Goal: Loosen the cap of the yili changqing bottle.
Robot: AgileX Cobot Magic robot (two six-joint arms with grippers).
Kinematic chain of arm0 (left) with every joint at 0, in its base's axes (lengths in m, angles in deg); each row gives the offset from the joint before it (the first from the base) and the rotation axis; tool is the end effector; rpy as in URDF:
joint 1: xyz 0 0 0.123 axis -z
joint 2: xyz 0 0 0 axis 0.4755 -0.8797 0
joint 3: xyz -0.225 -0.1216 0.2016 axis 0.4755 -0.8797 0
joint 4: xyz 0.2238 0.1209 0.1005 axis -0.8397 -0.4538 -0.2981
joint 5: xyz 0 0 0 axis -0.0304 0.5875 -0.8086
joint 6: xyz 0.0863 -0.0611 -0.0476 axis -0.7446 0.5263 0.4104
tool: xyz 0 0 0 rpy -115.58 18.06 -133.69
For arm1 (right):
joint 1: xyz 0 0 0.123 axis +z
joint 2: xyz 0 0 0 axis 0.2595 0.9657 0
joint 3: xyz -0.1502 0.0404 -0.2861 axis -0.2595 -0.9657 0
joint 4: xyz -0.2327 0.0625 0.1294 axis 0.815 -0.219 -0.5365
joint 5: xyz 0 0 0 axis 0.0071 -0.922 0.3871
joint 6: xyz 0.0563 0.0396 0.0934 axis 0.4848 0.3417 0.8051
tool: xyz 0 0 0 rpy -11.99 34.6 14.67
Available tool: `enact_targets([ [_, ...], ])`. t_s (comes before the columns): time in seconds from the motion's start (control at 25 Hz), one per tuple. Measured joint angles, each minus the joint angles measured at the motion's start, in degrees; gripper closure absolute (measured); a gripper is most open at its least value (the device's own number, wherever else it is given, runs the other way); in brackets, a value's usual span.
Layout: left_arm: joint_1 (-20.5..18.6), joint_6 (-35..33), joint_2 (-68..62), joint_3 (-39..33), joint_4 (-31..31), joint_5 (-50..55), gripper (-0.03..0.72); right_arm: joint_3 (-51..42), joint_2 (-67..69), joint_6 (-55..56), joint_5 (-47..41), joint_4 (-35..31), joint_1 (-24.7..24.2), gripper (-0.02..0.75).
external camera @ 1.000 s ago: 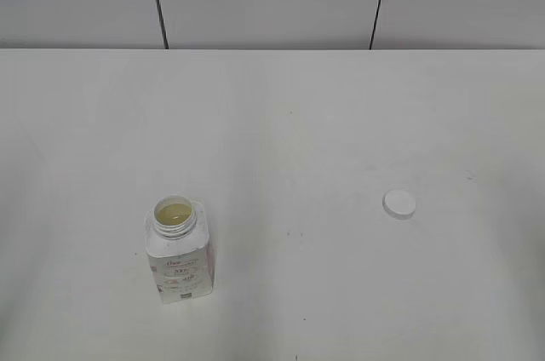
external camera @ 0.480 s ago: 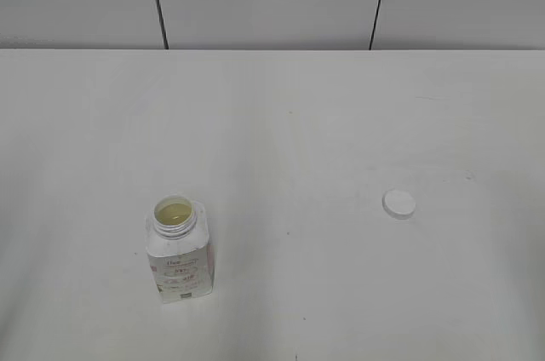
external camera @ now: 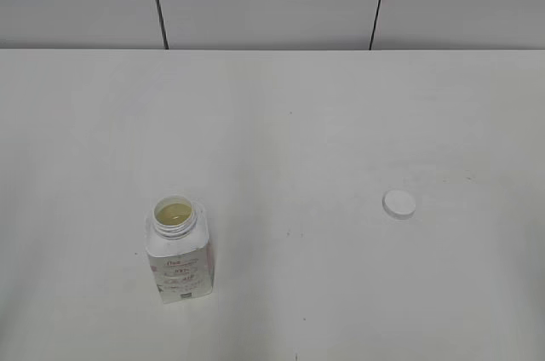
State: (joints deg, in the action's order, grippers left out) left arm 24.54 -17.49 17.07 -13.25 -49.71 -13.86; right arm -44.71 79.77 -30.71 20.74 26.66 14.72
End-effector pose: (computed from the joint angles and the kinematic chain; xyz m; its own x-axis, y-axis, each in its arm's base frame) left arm 0.0332 -0.0123 0.2848 -0.6272 0.0586 -0.7767 0.0934 0.9956 -0.0002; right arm 0.0230 0.0010 0.2763 -0.6354 -0.1086 -0.7645 -0.0737 0.9941 -0.0799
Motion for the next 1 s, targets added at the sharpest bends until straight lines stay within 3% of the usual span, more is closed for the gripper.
enact_targets([
  [0.36, 0.0, 0.0, 14.3, 0.0, -0.3, 0.1, 0.266, 0.0, -6.1, 0.0, 0.0, 0.2, 0.0, 0.153],
  [1.0, 2.2, 0.0, 14.8, -0.4, -0.2, 0.1, 0.27, -0.1, -11.9, 0.1, 0.1, 0.2, 0.0, 0.153],
])
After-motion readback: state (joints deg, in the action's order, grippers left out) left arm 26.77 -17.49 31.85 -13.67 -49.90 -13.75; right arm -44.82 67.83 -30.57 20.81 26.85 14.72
